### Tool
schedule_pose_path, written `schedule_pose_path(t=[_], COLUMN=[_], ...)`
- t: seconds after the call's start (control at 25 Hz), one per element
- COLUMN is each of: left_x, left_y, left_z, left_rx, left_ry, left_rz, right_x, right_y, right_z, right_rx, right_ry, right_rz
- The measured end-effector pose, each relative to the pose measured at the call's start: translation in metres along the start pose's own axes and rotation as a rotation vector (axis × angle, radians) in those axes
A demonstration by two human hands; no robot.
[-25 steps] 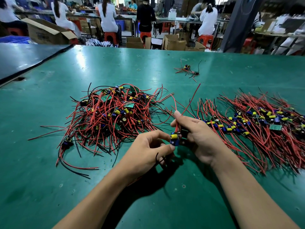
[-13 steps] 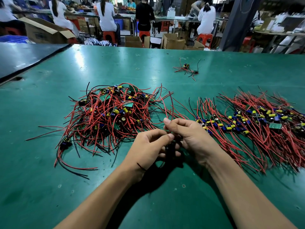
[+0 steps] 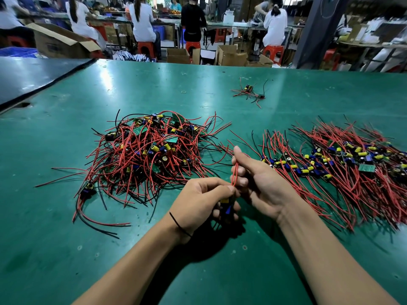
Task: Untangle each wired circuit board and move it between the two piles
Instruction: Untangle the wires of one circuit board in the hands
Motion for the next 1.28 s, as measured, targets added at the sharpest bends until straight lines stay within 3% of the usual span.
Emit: schedule_pose_path(t=[0.28, 0.56, 0.88, 1.04, 1.28], left_x=[0.003, 0.002, 0.003, 0.003, 0.003], left_y=[-0.001, 0.004, 0.005, 0.005, 0.000], left_z=[0.003, 0.006, 0.007, 0.009, 0.005], left_rx=[-0.013, 0.036, 0.028, 0.045, -0.006], left_ry=[0.125, 0.130, 0.136, 0.134, 0.085], left_rz=[0.030, 0.000, 0.004, -0.026, 0.059], right_x=[-0.003, 0.016, 0.000, 0.006, 0.011], right_y=[0.002, -0.009, 0.000, -0.001, -0.004], right_z=[0.017, 0.020, 0.020, 0.018, 0.006], right_rx=[0.044, 0.150, 0.082, 0.147, 0.387], right_ry=[0.142, 0.185, 0.191, 0.289, 0.737], right_rz=[-0.268, -0.231, -0.366, -0.313, 0.047])
Point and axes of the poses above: each hand's wrist, its own y-axis away from the middle knuckle, its own x-axis out of the back of the hand, z = x × y, the point moved 2 cm from there along -y, towards the middle knuckle, and after that the axes turned 10 degrees about y, right-handed, at the moved point
